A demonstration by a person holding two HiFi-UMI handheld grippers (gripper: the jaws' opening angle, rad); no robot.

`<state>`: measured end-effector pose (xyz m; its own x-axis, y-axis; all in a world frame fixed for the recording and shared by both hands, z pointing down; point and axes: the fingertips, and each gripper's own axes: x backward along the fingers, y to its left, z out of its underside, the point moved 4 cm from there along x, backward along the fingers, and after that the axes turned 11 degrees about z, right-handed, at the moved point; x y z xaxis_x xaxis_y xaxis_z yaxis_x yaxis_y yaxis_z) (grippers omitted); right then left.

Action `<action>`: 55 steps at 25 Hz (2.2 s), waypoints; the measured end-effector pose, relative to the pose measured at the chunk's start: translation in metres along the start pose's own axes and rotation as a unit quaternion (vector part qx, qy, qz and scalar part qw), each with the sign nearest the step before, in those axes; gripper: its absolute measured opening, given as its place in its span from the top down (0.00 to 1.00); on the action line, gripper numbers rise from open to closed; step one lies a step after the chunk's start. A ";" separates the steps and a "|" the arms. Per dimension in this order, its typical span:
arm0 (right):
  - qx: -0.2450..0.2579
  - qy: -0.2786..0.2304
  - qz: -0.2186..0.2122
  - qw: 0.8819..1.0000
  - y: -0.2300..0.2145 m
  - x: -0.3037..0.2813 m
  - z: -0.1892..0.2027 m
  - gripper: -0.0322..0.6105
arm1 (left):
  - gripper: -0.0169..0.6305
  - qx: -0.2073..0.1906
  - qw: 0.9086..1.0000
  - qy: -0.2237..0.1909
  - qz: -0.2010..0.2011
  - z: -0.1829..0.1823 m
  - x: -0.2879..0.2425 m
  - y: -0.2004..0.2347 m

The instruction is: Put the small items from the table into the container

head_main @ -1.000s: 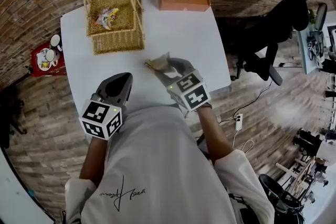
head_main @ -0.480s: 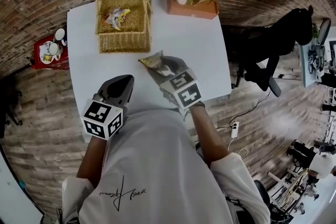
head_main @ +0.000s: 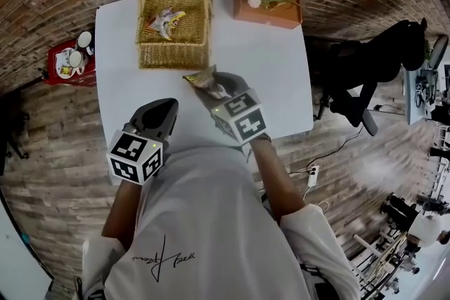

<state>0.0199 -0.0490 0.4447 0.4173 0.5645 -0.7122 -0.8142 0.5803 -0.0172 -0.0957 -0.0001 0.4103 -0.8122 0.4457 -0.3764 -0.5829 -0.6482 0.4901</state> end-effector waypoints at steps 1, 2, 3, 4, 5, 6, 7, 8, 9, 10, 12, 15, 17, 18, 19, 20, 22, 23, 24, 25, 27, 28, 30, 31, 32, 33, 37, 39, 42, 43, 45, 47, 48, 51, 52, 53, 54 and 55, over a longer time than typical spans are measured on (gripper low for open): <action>0.000 0.000 -0.002 1.000 0.001 -0.002 -0.001 0.61 | 0.96 0.001 1.000 0.001 -0.001 0.000 0.000 0.002; 0.000 0.001 -0.004 1.000 0.002 -0.003 -0.002 0.61 | 0.96 0.001 1.000 0.002 -0.001 -0.001 0.000 0.003; 0.000 0.002 -0.005 1.000 0.002 -0.005 -0.003 0.61 | 0.96 0.001 1.000 0.003 -0.001 -0.001 0.001 0.005; 0.001 0.004 -0.005 1.000 0.002 -0.007 -0.003 0.61 | 0.96 0.001 1.000 0.005 -0.002 -0.001 0.001 0.006; 0.002 0.006 -0.004 1.000 0.002 -0.009 -0.003 0.61 | 0.96 0.001 1.000 0.005 -0.002 -0.001 0.001 0.008; 0.002 0.007 -0.004 1.000 0.002 -0.011 -0.004 0.61 | 0.96 0.003 1.000 0.006 -0.002 -0.001 0.001 0.009; 0.000 0.006 -0.004 1.000 0.001 -0.014 -0.004 0.61 | 0.96 0.004 1.000 0.007 -0.003 -0.001 0.001 0.010; -0.003 0.005 -0.005 1.000 0.001 -0.017 -0.004 0.61 | 0.96 0.006 1.000 0.008 -0.003 0.000 0.001 0.011; -0.005 0.004 -0.005 1.000 0.002 -0.019 -0.004 0.61 | 0.96 0.008 1.000 0.009 -0.002 0.001 0.001 0.011; -0.007 0.004 -0.005 1.000 0.002 -0.022 -0.005 0.61 | 0.96 0.010 1.000 0.011 -0.002 0.002 0.001 0.012; -0.006 0.000 -0.003 1.000 0.001 -0.027 -0.007 0.61 | 0.96 0.011 1.000 0.012 -0.003 0.002 0.000 0.014; 0.000 -0.005 0.004 1.000 0.000 -0.035 -0.010 0.61 | 0.96 0.013 1.000 0.015 -0.003 0.002 -0.001 0.017; 0.001 -0.001 0.004 1.000 0.000 -0.040 -0.010 0.61 | 0.96 0.014 1.000 0.018 -0.004 0.003 -0.001 0.018; 0.000 0.001 0.003 1.000 0.000 -0.042 -0.009 0.61 | 0.96 0.014 1.000 0.020 -0.005 0.003 0.000 0.019; -0.002 0.004 0.002 1.000 0.000 -0.044 -0.010 0.61 | 0.96 0.015 1.000 0.021 -0.006 0.003 0.000 0.020; -0.005 0.007 0.000 1.000 0.001 -0.046 -0.010 0.61 | 0.96 0.015 1.000 0.021 -0.007 0.002 0.000 0.021; -0.007 0.006 0.001 1.000 0.000 -0.049 -0.010 0.61 | 0.96 0.015 1.000 0.022 -0.008 0.001 -0.001 0.023; -0.004 0.004 0.003 1.000 -0.001 -0.051 -0.010 0.61 | 0.96 0.015 1.000 0.023 -0.007 0.001 -0.002 0.023; 0.000 0.003 0.005 1.000 -0.002 -0.053 -0.010 0.61 | 0.96 0.016 1.000 0.024 -0.007 0.001 -0.002 0.024; 0.003 0.002 0.006 1.000 -0.002 -0.054 -0.010 0.61 | 0.96 0.015 1.000 0.025 -0.007 0.001 -0.003 0.024; 0.005 0.002 0.008 1.000 -0.003 -0.056 -0.011 0.61 | 0.96 0.015 1.000 0.027 -0.006 0.001 -0.004 0.025; 0.005 0.004 0.009 1.000 -0.004 -0.057 -0.012 0.61 | 0.96 0.016 0.999 0.028 -0.006 0.002 -0.004 0.025; 0.002 0.009 0.008 1.000 -0.004 -0.058 -0.012 0.61 | 0.96 0.017 0.999 0.029 -0.005 0.002 -0.005 0.026; 0.001 0.012 0.008 1.000 -0.005 -0.059 -0.013 0.61 | 0.96 0.017 0.999 0.029 -0.005 0.002 -0.006 0.026; 0.001 0.014 0.008 1.000 -0.006 -0.060 -0.012 0.61 | 0.96 0.017 0.999 0.030 -0.005 0.002 -0.006 0.027; 0.002 0.015 0.010 1.000 -0.007 -0.061 -0.012 0.61 | 0.96 0.017 0.999 0.031 -0.005 0.002 -0.006 0.027; 0.008 0.016 0.013 1.000 -0.005 -0.065 -0.013 0.61 | 0.96 0.017 0.999 0.037 -0.004 0.003 -0.005 0.027; 0.005 0.020 0.012 1.000 -0.005 -0.068 -0.011 0.61 | 0.96 0.018 0.999 0.040 -0.004 0.005 -0.006 0.027; 0.004 0.015 0.015 1.000 -0.007 -0.072 -0.013 0.61 | 0.96 0.020 0.999 0.041 -0.005 0.005 -0.007 0.028; 0.002 0.015 0.016 1.000 -0.007 -0.074 -0.013 0.61 | 0.96 0.019 0.999 0.042 -0.004 0.005 -0.007 0.028; -0.002 0.019 0.018 1.000 -0.009 -0.077 -0.011 0.61 | 0.96 0.017 0.999 0.044 -0.003 0.005 -0.007 0.028; -0.005 0.019 0.023 1.000 -0.012 -0.082 -0.011 0.61 | 0.96 0.016 0.999 0.046 -0.002 0.006 -0.008 0.029; -0.007 0.019 0.026 0.999 -0.014 -0.084 -0.011 0.61 | 0.96 0.016 0.999 0.046 -0.003 0.006 -0.008 0.029; -0.015 0.021 0.029 0.999 -0.016 -0.089 -0.010 0.61 | 0.96 0.020 0.999 0.048 -0.004 0.008 -0.010 0.030; -0.018 0.021 0.030 0.999 -0.017 -0.091 -0.010 0.61 | 0.96 0.022 0.999 0.049 -0.005 0.008 -0.010 0.031; -0.019 0.021 0.031 0.999 -0.017 -0.093 -0.009 0.61 | 0.96 0.022 0.998 0.051 -0.005 0.009 -0.010 0.032; -0.019 0.023 0.034 0.999 -0.017 -0.096 -0.009 0.61 | 0.96 0.023 0.998 0.052 -0.006 0.009 -0.010 0.032; -0.019 0.025 0.037 0.999 -0.017 -0.098 -0.009 0.61 | 0.96 0.023 0.998 0.052 -0.006 0.008 -0.011 0.033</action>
<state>-0.0108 -0.1193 0.5083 0.3357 0.5737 -0.7471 -0.8568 0.5156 0.0109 -0.1063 -0.0212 0.4371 -0.7995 0.3852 -0.4609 -0.5950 -0.6127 0.5201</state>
